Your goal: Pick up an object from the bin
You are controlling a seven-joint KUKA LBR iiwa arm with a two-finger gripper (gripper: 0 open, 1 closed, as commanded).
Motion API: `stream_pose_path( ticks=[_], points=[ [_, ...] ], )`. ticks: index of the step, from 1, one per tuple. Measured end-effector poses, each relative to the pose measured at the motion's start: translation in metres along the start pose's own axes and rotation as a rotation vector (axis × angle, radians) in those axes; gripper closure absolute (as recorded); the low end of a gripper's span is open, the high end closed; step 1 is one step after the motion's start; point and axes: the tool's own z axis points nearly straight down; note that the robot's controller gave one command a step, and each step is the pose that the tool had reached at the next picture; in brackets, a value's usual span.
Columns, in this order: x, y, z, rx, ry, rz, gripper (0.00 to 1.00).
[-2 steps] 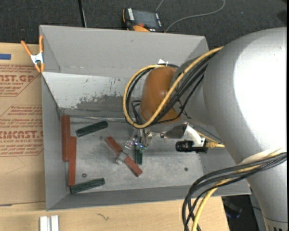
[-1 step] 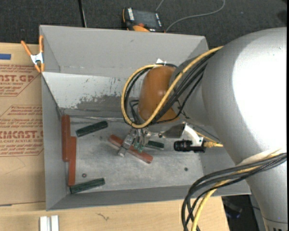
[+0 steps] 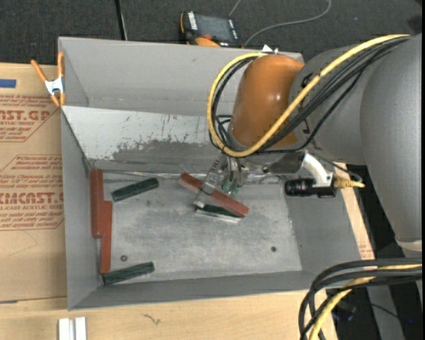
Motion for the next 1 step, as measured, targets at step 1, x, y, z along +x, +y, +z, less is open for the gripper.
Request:
stream_pose_path(
  ticks=[1],
  points=[
    [-0.0192, 0.0129, -0.1693, -0.002, -0.002, 0.004, 1.0]
  ],
)
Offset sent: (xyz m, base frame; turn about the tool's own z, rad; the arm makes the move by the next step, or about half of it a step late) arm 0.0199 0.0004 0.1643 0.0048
